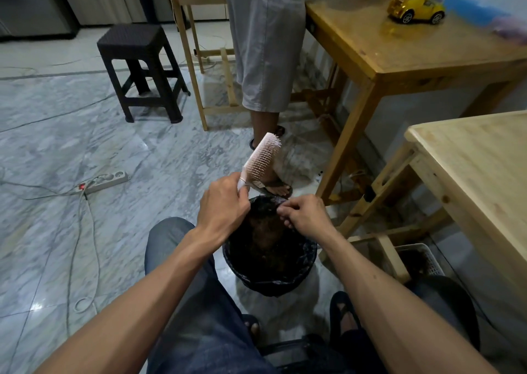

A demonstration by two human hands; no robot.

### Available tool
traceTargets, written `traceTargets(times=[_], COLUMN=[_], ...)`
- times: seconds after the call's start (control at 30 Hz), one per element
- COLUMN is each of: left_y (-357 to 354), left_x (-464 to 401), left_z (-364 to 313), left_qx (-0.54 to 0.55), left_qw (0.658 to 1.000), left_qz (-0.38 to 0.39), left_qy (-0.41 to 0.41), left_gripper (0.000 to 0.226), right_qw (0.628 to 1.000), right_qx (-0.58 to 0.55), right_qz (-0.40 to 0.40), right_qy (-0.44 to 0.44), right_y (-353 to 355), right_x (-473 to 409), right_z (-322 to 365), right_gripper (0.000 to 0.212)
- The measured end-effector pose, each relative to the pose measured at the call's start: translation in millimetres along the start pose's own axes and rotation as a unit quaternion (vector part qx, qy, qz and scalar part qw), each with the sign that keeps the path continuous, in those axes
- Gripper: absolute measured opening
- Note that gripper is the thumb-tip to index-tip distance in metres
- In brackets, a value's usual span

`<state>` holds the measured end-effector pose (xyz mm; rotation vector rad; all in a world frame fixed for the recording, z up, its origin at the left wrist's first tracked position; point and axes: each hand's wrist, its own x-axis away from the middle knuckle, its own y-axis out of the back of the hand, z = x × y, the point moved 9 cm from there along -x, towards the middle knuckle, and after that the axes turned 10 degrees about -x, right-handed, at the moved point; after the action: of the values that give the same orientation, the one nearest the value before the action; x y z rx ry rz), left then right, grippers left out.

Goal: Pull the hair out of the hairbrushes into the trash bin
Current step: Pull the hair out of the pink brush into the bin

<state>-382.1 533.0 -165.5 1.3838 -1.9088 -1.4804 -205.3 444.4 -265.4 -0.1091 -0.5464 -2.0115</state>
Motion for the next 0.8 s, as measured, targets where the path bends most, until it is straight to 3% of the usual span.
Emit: traceTargets(times=[0.07,0.2,0.23,0.33,0.4,0.47,0.6,0.8], left_y=[4.1,1.0,-1.1,-6.6,-9.6,-12.4,-15.9,-20.4], left_x=[-1.2,1.6,2.9,6.3,7.8,9.1,11.4,11.5], left_z=[7.0,12.0,13.2,17.2,18.4,16.0,9.2,24.3], left_qx=[0.006,0.010,0.011,0.001,-0.002,0.011,0.029,0.122], left_qw=[1.000,1.000,0.999,0.999,0.998,0.997,0.992,0.966], left_qz=[-0.008,0.004,0.010,0.023,0.036,0.061,0.119,0.193], left_qy=[0.019,0.027,0.030,0.037,0.042,0.043,0.042,0.123], left_gripper=[0.019,0.018,0.017,0.014,0.014,0.015,0.026,0.008], right_qw=[0.999,0.993,0.991,0.996,0.984,0.976,0.982,0.974], right_qx=[0.052,0.116,0.122,-0.020,-0.157,-0.210,-0.186,-0.209], right_qz=[-0.008,0.027,0.045,0.079,0.065,0.045,0.010,-0.075], right_qy=[-0.012,-0.010,-0.015,-0.045,-0.055,-0.035,0.004,-0.046], right_y=[6.8,11.7,9.9,3.9,4.0,6.3,8.9,28.1], right_x=[-0.1,1.6,1.1,-1.4,-0.4,-1.6,-9.0,-7.1], right_z=[-8.4,2.4,6.1,20.8,35.8,50.0,58.1,32.4], right_gripper=[0.021,0.010,0.021,0.050,0.040,0.028,0.018,0.016])
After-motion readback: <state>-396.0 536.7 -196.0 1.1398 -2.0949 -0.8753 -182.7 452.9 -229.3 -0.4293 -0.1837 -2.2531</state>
